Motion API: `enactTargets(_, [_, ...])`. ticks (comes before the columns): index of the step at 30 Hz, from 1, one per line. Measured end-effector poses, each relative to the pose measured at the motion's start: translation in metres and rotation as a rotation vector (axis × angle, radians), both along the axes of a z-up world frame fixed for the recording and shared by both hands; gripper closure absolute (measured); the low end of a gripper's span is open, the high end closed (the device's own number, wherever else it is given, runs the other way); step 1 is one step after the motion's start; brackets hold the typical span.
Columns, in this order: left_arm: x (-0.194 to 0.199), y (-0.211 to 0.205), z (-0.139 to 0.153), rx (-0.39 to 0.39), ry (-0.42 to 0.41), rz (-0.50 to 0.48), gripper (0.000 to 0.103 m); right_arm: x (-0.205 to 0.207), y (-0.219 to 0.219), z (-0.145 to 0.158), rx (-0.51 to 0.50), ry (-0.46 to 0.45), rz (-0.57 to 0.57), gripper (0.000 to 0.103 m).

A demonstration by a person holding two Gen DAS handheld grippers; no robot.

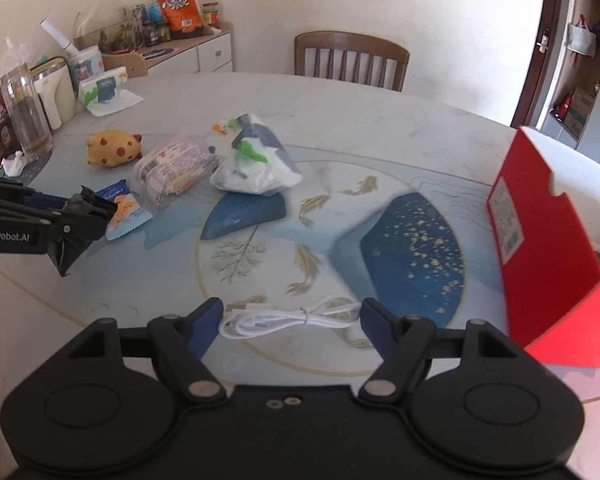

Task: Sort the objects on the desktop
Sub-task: 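Carry the snack packet and white cable with both tools into the shoebox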

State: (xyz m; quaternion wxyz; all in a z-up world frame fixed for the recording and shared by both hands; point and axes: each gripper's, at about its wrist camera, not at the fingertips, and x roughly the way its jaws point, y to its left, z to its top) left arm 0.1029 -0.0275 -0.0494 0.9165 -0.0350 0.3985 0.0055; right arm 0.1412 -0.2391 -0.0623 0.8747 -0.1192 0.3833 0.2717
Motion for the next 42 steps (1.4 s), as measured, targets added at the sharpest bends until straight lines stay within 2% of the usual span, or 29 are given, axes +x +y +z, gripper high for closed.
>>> enactTargets(13, [0.024,-0.059,0.029,-0.001,-0.061,-0.126,0.069,0.011,-0.049,0.036,0.048,-0.048,-0.066,0.029])
enactTargets(24, [0.055,-0.120,0.056,-0.014,-0.107,-0.233,0.069,0.026,-0.100,0.067,0.045,-0.127,-0.096,0.029])
enactTargets(42, [0.113,-0.231,0.086,0.012,-0.172,-0.373,0.069,0.071,-0.194,0.079,0.049,-0.169,-0.210,0.029])
